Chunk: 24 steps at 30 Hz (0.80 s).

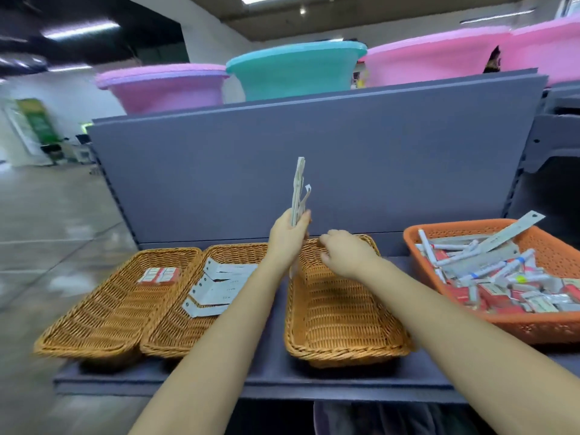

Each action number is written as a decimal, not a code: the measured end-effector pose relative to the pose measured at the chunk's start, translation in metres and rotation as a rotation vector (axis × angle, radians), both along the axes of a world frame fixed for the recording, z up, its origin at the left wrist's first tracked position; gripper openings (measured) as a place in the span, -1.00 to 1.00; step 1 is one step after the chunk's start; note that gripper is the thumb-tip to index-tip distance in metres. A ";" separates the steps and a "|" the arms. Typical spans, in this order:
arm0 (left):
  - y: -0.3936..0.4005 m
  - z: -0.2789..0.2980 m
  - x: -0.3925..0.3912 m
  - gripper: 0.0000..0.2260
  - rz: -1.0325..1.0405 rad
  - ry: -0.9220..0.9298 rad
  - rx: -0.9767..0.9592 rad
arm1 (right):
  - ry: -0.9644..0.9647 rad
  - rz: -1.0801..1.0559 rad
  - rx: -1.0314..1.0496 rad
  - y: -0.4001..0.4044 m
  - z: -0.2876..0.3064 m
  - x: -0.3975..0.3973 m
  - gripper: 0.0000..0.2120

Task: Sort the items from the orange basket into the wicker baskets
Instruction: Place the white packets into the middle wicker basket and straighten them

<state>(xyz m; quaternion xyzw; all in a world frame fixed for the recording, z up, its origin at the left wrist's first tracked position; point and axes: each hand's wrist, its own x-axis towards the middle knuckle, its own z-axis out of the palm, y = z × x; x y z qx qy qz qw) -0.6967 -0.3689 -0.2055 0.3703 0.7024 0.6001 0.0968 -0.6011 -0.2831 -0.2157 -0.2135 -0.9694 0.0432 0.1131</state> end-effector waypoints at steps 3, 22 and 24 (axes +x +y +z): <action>-0.023 0.003 -0.024 -0.82 0.028 0.007 0.022 | 0.016 0.034 0.010 -0.023 0.005 -0.027 -0.73; -0.125 -0.025 -0.150 -0.83 -0.040 -0.079 -0.053 | -0.040 0.024 -0.157 -0.137 -0.021 -0.150 -0.69; -0.128 -0.028 -0.154 -0.82 -0.039 -0.117 -0.038 | -0.045 0.040 -0.179 -0.139 -0.022 -0.155 -0.68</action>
